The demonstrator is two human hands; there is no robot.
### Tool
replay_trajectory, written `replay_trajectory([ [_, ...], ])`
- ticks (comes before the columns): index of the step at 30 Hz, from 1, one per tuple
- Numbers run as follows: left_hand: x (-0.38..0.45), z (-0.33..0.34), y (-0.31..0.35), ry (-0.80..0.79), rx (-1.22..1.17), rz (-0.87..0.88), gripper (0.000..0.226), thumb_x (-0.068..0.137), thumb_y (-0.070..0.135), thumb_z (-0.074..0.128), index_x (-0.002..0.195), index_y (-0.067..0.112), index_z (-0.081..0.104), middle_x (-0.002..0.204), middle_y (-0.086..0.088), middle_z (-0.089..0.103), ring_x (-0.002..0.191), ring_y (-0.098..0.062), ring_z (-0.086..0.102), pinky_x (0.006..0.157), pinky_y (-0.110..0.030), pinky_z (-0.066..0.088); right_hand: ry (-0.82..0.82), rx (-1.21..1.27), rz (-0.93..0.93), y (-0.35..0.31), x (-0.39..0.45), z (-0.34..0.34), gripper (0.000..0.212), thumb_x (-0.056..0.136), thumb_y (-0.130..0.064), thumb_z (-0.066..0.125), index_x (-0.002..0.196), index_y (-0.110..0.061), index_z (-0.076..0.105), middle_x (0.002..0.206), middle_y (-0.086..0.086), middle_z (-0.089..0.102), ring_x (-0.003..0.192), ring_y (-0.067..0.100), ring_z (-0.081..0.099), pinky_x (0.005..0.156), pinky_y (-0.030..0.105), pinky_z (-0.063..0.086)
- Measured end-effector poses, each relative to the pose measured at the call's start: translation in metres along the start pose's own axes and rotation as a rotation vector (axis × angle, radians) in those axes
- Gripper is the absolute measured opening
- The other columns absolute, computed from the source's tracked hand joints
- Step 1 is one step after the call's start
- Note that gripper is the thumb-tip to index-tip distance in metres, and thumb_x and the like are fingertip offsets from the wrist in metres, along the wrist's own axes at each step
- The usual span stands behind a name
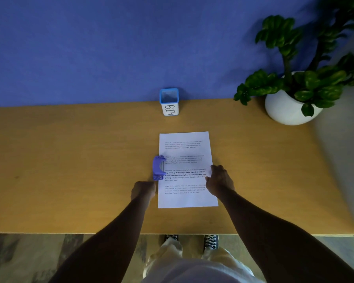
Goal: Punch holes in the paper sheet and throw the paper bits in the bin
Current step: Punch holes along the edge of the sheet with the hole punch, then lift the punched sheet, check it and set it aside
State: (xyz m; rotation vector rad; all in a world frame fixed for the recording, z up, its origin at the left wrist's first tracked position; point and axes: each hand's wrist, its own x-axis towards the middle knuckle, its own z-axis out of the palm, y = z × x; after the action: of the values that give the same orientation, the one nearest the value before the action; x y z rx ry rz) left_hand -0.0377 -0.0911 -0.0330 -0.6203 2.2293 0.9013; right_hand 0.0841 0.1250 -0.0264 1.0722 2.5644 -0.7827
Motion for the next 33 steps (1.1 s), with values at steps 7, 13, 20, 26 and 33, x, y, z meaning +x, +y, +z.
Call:
replay_trajectory([
  [7,-0.013,0.009,0.008,-0.044,-0.010,-0.004,0.019,0.073,0.019,0.064,0.082,0.005,0.072,0.085,-0.012,0.077,0.069,-0.025,0.066,0.063,-0.028,0.048,0.018,0.059,0.041,0.002,-0.002,0.000,0.048,0.092,-0.023,0.059,0.135,-0.012,0.041,0.132,0.011,0.048,0.121,0.030,0.049,0.094,0.041,0.049],
  [13,-0.017,0.021,0.008,-0.089,-0.053,0.033,0.019,0.075,0.020,0.078,0.092,0.011,0.076,0.089,-0.007,0.076,0.089,-0.023,0.074,0.086,-0.037,0.060,0.043,0.065,0.081,0.012,-0.002,-0.004,0.048,0.092,-0.023,0.059,0.134,-0.010,0.042,0.132,0.012,0.048,0.119,0.031,0.052,0.093,0.041,0.049],
  [20,-0.025,0.037,0.009,-0.206,-0.020,0.123,0.031,0.078,0.019,0.081,0.106,0.008,0.074,0.103,-0.010,0.075,0.090,-0.025,0.070,0.081,-0.032,0.055,0.038,0.070,0.132,0.019,-0.001,-0.010,0.047,0.091,-0.025,0.059,0.132,-0.010,0.043,0.132,0.012,0.048,0.120,0.031,0.051,0.094,0.042,0.049],
  [26,-0.036,0.043,0.018,-0.356,-0.016,0.243,0.032,0.090,0.021,0.072,0.119,0.009,0.070,0.116,-0.008,0.072,0.100,-0.022,0.067,0.079,-0.028,0.048,0.035,0.105,0.160,0.023,-0.001,-0.014,0.052,0.091,-0.029,0.059,0.136,-0.011,0.042,0.132,0.011,0.049,0.118,0.030,0.054,0.093,0.042,0.050],
  [33,-0.036,0.039,0.039,-0.406,-0.047,0.304,0.031,0.095,0.019,0.065,0.123,0.007,0.066,0.121,-0.009,0.070,0.104,-0.024,0.067,0.088,-0.033,0.053,-0.004,0.110,0.159,0.027,0.006,-0.022,0.053,0.091,-0.036,0.057,0.136,-0.012,0.044,0.132,0.012,0.048,0.117,0.031,0.054,0.092,0.040,0.050],
])
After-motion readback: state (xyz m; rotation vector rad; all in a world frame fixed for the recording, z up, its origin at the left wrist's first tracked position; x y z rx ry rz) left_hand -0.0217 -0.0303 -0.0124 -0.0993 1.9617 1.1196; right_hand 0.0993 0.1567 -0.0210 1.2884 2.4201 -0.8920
